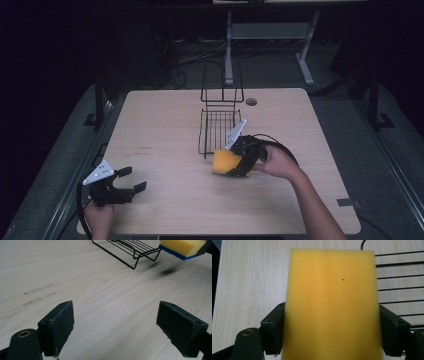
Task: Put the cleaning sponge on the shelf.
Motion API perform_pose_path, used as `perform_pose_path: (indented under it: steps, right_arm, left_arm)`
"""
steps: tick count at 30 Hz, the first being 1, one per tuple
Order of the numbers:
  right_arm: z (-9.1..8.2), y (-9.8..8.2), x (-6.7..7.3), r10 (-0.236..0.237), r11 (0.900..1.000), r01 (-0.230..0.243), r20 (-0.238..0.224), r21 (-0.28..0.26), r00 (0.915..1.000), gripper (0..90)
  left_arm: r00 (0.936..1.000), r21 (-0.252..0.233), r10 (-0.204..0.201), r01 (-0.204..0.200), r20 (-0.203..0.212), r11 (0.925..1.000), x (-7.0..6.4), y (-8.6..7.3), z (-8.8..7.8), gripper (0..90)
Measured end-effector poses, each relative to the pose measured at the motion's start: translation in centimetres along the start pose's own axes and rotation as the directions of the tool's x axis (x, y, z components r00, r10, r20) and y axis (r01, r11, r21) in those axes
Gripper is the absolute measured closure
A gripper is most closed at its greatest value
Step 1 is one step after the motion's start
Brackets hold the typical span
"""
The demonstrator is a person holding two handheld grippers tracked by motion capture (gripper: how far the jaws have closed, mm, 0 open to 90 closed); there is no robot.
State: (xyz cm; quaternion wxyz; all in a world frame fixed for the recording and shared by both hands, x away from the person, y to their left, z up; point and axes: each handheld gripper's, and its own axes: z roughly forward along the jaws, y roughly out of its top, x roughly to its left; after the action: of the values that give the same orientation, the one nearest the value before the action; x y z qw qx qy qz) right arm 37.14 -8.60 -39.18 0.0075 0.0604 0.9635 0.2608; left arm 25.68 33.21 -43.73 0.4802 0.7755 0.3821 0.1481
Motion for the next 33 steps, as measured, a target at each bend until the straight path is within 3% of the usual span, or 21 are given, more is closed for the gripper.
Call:
perform_pose_path:
  steps: [21,25,33]
  right_arm:
    - [-0.1,1.0,-1.7,0.004,1.000,-0.004,0.004,0.006,1.0000,21.9]
    - [-0.1,1.4,-2.4,0.000,1.000,-0.001,0.017,0.020,0.9999,21.9]
    - [0.1,2.0,-3.8,0.007,1.000,-0.007,0.011,-0.001,0.9999,21.9]
  left_arm:
    - [1.0000,0.000,0.000,0.000,-0.001,1.0000,0.1,0.0,-0.1,14.1]
    - [1.0000,-0.001,0.000,0.000,0.000,1.0000,0.1,0.0,-0.1,14.1]
    - [1.0000,0.000,-0.001,0.001,0.000,1.0000,0.0,0.0,0.0,14.1]
